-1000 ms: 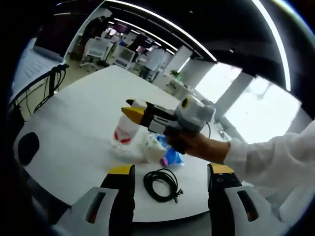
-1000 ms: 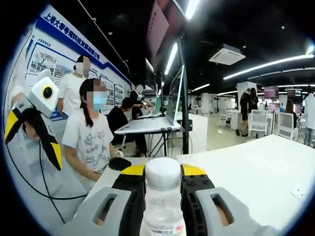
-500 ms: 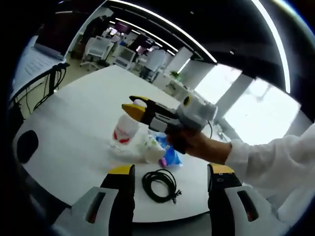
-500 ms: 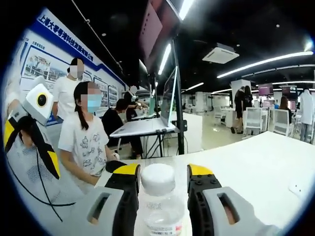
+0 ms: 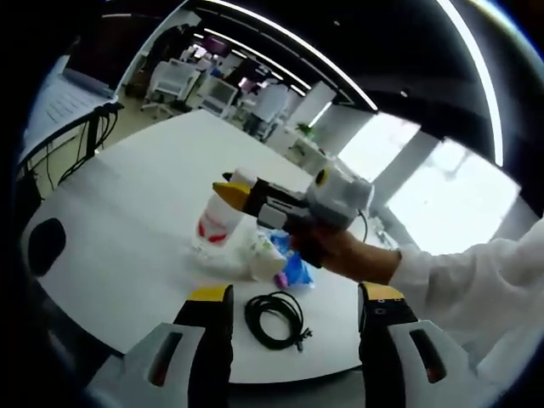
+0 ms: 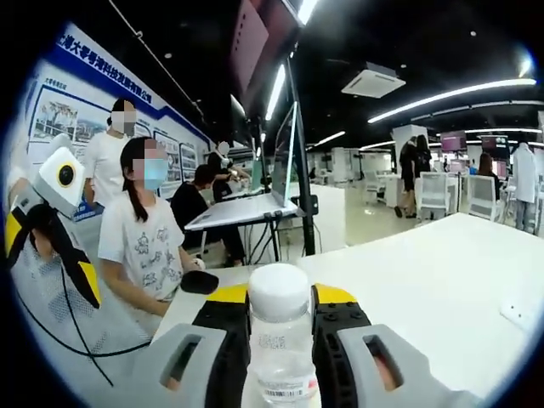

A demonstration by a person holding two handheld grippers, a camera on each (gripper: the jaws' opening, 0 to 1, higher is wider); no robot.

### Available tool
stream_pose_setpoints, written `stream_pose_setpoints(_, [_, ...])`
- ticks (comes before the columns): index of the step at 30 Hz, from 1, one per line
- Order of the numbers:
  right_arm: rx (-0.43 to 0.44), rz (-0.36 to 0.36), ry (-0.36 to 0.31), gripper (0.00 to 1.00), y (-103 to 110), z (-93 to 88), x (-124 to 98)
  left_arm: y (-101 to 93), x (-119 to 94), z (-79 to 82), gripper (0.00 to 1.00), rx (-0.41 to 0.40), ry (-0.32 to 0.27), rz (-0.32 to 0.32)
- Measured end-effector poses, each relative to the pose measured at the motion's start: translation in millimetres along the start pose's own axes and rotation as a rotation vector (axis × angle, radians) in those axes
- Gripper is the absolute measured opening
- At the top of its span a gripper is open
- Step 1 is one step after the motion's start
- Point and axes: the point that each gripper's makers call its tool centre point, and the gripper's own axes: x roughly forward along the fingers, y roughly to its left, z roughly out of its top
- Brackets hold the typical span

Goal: Arrange the tabletop items into an orderly group along one side of the table until the central work area is clear of visible clutter.

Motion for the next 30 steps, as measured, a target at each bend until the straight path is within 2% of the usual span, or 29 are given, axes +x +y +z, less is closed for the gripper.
stream_pose_setpoints(9, [-0.05,-0.003,0.017,0.21,-14,-0.4,-1,4.9,1,-0.1,0.54,-0.01,-0.002,0.01])
stream_pose_setpoints(19, [-0.066,-0.028,-0.002,0.22,-44,8.9,2,6.1,2,0.3,0.54,-0.016,-0.003,0.01])
stream_pose_setpoints(26, [-0.071,-0.027,-0.003,0.22,-45,9.9,1,6.5,3,0.5,0.54,-0.019,-0.004,0.009])
stream_pose_setpoints(30, [-0.073,-0.03,0.011,0.22,-47,4.8,-1,5.9,2,1.0,0.54,-0.026,-0.008,0.007])
